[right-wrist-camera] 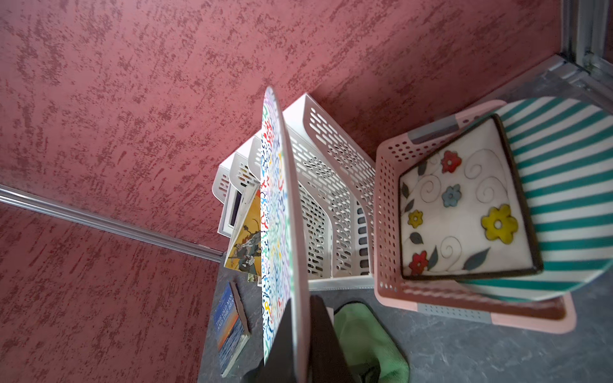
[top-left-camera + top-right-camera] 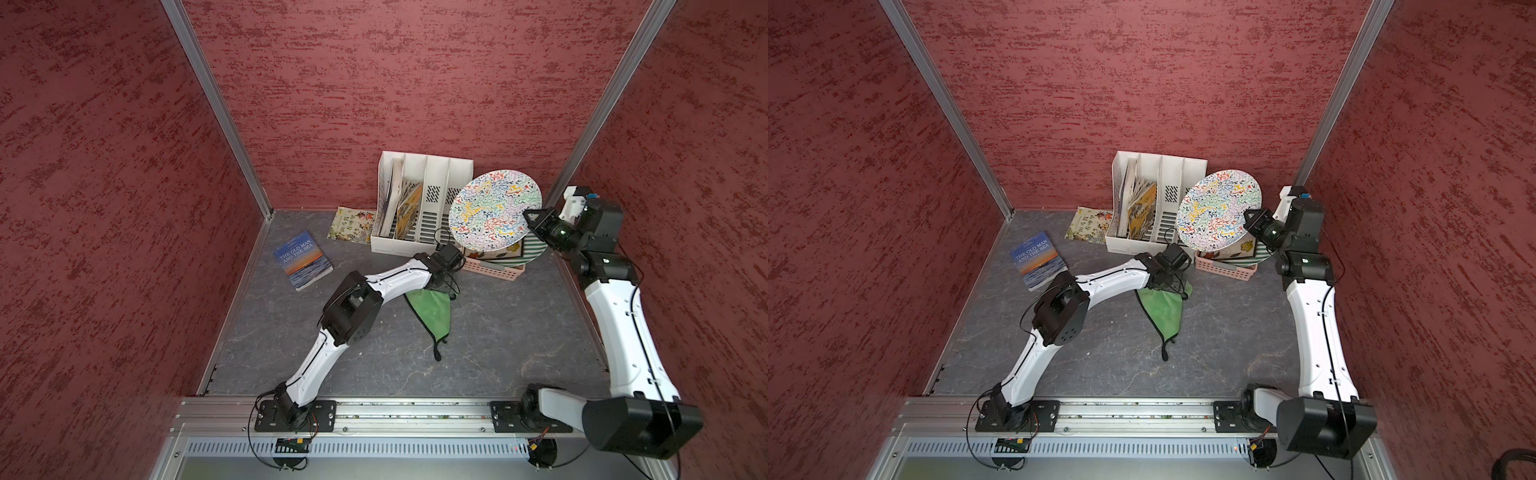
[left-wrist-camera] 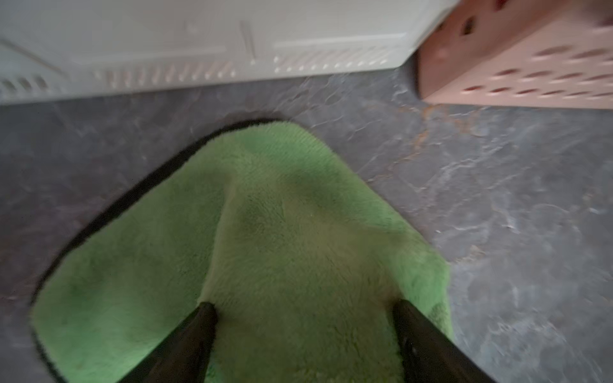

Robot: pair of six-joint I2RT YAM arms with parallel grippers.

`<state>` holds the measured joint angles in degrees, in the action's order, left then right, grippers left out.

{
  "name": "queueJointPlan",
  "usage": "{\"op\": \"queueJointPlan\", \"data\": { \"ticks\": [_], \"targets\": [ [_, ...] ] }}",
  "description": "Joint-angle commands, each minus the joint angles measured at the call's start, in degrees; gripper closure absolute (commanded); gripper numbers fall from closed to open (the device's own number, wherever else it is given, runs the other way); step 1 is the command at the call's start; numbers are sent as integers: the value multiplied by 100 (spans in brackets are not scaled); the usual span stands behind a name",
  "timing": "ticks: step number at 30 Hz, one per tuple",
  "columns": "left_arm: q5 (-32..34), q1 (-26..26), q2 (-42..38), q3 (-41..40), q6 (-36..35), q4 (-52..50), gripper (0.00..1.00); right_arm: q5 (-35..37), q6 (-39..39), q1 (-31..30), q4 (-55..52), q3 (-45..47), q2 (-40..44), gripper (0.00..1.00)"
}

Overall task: Wipe the wet plate dry
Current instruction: Pick up the towel at the center of the board, then wipe the plate with towel.

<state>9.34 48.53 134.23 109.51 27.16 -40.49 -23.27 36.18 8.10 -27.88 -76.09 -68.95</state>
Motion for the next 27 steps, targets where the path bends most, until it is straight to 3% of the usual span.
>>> {"op": "queueJointPlan", "data": {
  "ticks": [1, 3, 4, 5, 10, 14, 18, 24, 27],
  "targets": [
    [-335, -50, 94, 167, 50, -509, 52, 271, -155, 0, -246, -39, 225, 100],
    [-337, -83, -131, 64, 128, -592, 85, 255, -212, 4, -395, -77, 258, 100],
    [-354, -117, -365, -89, 131, -546, 96, 243, -233, 2, -470, -94, 271, 100],
    [-360, -157, -641, -239, 155, -486, 100, 225, -243, 6, -529, -84, 290, 100],
    [-597, -498, -3032, -1161, 350, -175, 100, -124, -175, -66, -622, 76, 313, 100],
    [-931, -573, -4224, -1259, 351, 179, 100, -214, -32, -593, -458, 271, 278, 100],
    [-1155, -409, -4093, -389, 227, -124, 100, -440, 566, -991, 130, 425, 366, 100],
    [-707, 22, -3193, 682, 269, -625, 100, -626, 1592, -1313, 1017, 427, 561, 100],
    [-1065, 68, -2894, 830, 455, -526, 100, -651, 2145, -1386, 1394, 383, 611, 100]
  ]
}}
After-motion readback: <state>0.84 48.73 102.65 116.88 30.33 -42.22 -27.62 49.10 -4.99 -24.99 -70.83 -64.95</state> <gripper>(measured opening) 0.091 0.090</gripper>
